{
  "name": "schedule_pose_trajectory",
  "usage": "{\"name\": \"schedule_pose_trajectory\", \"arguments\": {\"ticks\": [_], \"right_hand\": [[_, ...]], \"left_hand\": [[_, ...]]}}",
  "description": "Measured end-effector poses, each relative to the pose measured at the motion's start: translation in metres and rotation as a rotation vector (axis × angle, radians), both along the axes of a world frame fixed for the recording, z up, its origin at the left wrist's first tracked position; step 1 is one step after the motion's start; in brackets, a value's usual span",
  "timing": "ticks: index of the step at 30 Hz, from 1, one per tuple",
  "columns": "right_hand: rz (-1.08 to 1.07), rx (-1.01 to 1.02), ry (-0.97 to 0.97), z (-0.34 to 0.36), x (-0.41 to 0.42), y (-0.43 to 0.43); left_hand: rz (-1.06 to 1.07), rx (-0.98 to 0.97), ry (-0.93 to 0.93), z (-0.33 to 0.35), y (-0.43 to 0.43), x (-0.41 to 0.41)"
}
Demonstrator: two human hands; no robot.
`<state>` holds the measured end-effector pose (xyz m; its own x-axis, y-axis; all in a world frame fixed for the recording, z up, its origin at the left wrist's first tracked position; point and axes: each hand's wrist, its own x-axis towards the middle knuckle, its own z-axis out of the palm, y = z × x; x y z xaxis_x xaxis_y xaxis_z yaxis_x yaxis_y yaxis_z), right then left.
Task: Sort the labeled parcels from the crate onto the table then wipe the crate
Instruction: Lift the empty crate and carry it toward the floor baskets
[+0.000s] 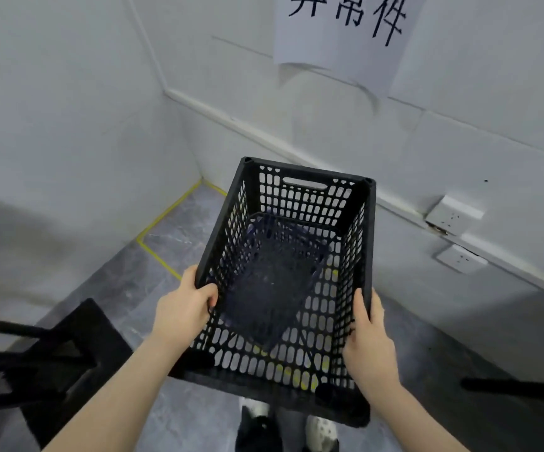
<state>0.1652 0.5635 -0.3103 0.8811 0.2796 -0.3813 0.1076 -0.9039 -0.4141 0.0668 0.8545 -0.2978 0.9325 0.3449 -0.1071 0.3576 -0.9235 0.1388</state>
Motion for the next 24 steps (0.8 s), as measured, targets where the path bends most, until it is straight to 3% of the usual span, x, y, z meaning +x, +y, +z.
{"name": "schedule_pose_trajectory", "arguments": {"ticks": [12,24], "right_hand": [[-0.082,-0.004,0.117,-0.168,0.063,0.109],[-0.155,-0.028,0.12,-0.252,0.091,0.156]], "left_hand": [[-0.185,0.026,-0.042,-0.17,0.127,0.104],[-0.283,0.011,-0.106,-0.264,0.181,0.169]]}}
